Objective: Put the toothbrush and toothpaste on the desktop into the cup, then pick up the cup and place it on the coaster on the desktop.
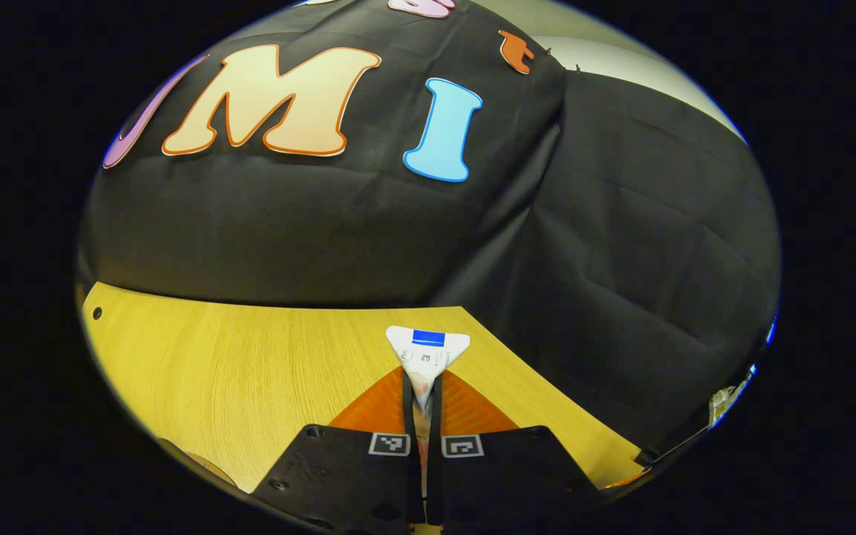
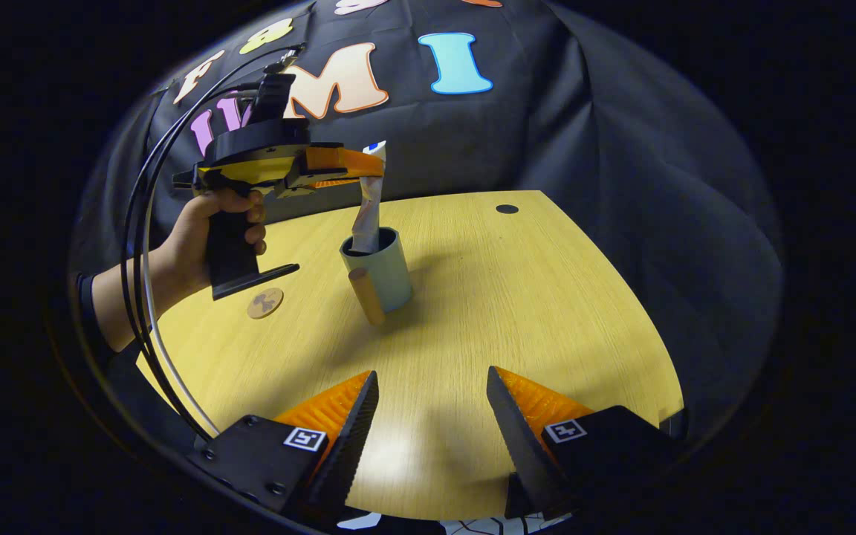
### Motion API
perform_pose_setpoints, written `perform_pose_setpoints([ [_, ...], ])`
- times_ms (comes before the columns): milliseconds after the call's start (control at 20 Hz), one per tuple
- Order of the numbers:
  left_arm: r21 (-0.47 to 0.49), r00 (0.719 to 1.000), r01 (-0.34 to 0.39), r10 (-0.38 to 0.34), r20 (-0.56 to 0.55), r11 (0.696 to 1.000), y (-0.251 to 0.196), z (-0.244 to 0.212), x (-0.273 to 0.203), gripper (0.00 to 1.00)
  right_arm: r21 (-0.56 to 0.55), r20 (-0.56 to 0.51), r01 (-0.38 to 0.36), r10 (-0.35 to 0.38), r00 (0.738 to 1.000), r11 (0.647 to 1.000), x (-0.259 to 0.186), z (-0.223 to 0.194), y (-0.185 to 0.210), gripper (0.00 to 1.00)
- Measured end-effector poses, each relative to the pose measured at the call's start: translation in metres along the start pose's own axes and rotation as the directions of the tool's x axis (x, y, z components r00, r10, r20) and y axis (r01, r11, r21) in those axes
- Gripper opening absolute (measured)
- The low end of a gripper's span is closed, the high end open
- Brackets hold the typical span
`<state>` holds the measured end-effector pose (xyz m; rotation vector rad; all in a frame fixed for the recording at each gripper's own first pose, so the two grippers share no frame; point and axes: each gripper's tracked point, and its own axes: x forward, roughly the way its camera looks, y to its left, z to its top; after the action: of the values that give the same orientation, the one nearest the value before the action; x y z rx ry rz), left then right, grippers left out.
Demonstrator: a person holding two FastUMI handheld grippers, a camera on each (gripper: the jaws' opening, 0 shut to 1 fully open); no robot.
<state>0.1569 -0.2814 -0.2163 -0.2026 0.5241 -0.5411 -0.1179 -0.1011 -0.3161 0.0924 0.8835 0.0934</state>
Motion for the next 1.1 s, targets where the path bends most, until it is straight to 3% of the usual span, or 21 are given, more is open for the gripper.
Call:
perform_pose_setpoints([
  [250,0.054,1.0,-0.005,0.006,-0.01,0.999,-0.004,-0.015,0.003,0.01,-0.009,-0.017,-0.013,0.013,1.0,1.0,0.01,0.001,0.0,0.91],
  [550,0.027,0.998,-0.048,0.048,-0.03,0.999,-0.001,-0.029,-0.004,0.03,-0.015,-0.006,-0.025,0.025,1.0,1.0,0.021,0.016,0.002,0.91],
  [700,0.03,0.998,-0.064,0.064,-0.005,0.997,0.0,-0.023,-0.016,0.11,-0.014,0.003,-0.031,0.031,1.0,0.999,0.018,0.017,0.005,0.91],
  [750,0.024,0.998,-0.055,0.055,0.006,0.998,-0.001,-0.022,-0.021,0.09,-0.015,0.007,-0.035,0.035,0.999,0.999,0.018,0.019,0.007,0.91],
  [900,0.019,0.996,-0.084,0.083,0.04,0.996,0.003,-0.022,-0.046,0.96,-0.023,0.02,-0.045,0.046,0.999,0.999,0.021,0.026,0.014,0.91],
  [1100,-0.003,0.994,-0.101,0.101,0.031,0.995,0.013,-0.023,-0.064,0.95,-0.043,0.035,-0.061,0.062,0.997,0.997,0.025,0.04,0.027,0.91],
])
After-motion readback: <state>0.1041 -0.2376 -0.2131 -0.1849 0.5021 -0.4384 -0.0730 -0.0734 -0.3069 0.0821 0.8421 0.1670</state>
